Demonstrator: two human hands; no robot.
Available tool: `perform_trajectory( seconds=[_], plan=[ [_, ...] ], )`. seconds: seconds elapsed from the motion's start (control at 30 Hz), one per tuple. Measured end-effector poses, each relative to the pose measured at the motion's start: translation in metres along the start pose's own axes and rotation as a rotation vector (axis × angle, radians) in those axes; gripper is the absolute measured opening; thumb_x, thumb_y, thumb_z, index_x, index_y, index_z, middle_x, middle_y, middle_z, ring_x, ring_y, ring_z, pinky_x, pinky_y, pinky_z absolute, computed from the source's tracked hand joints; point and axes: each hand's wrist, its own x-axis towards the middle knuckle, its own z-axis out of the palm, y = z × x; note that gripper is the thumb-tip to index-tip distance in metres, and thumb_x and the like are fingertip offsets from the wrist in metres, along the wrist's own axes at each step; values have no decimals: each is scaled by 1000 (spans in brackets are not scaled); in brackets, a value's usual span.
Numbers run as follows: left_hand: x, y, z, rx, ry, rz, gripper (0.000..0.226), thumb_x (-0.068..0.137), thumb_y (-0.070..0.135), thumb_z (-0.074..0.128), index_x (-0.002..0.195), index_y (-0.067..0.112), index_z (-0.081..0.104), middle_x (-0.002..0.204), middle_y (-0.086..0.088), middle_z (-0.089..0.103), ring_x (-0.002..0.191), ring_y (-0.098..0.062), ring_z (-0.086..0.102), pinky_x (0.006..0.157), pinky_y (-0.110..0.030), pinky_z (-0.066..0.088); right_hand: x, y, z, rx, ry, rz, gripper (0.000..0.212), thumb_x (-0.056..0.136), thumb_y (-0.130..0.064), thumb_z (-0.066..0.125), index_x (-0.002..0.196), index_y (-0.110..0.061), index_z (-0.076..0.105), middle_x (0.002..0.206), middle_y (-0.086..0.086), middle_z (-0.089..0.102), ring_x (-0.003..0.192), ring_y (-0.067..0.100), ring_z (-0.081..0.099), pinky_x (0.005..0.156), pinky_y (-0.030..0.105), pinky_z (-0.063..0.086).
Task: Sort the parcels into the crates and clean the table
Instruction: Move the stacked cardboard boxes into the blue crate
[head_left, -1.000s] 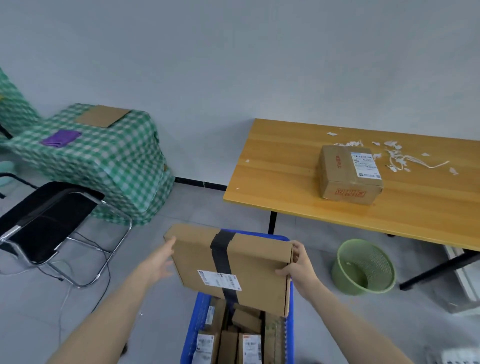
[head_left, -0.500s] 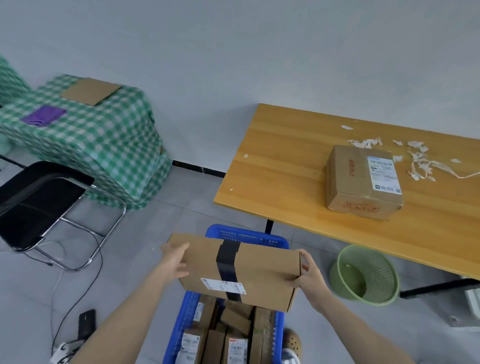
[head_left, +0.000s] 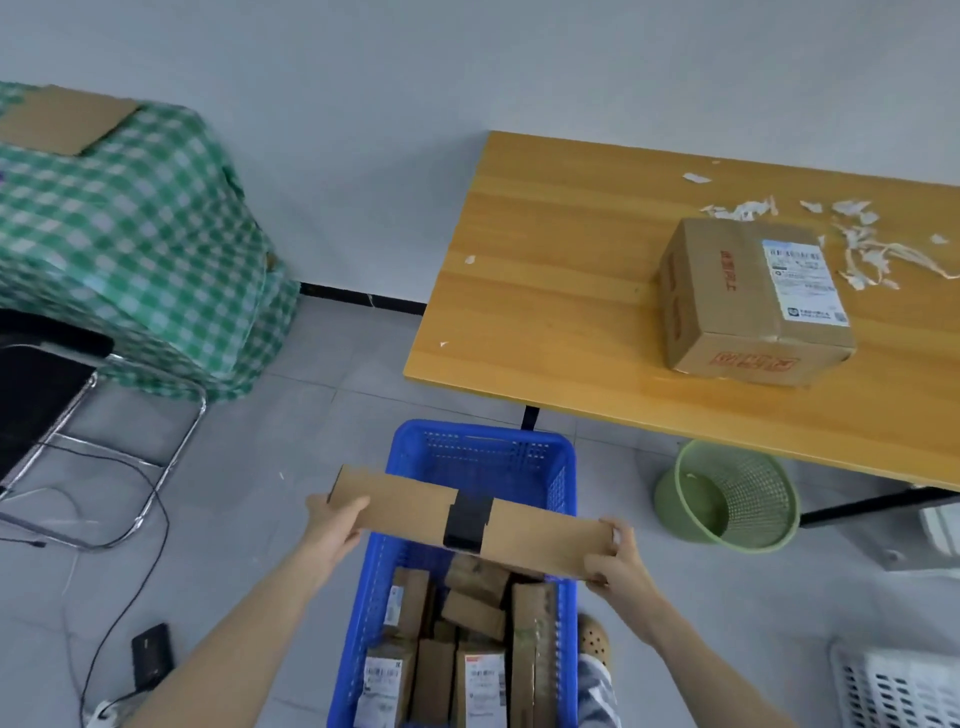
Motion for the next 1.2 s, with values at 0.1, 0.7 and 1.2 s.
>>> perform_trajectory(
  seconds=[0.1,0.7,1.2],
  plan=[
    [22,-27,-2,37,1,-2,51,87,13,63,128,5,35,121,-11,50,111,-22,51,92,-31,41,11,31,16,128,94,13,40,87,-3,62,117,-21,42,103,10,47,81,23,50,67,35,46],
    [84,-133,25,169,59,218,46,84,6,59,127,11,45,113,-5,52,100,-18,51,83,-30,39,111,124,19,307,279,74,21,90,0,54,89,-21,57,92,5,56,78,20,47,55,28,40],
    [204,-112,73,323,-6,215,52,86,-8,49,130,17,37,101,1,52,84,-10,52,64,-16,40,219,110,27,273,274,1,29,90,1,51,86,-28,51,98,4,52,74,16,48,53,28,35]
  ],
)
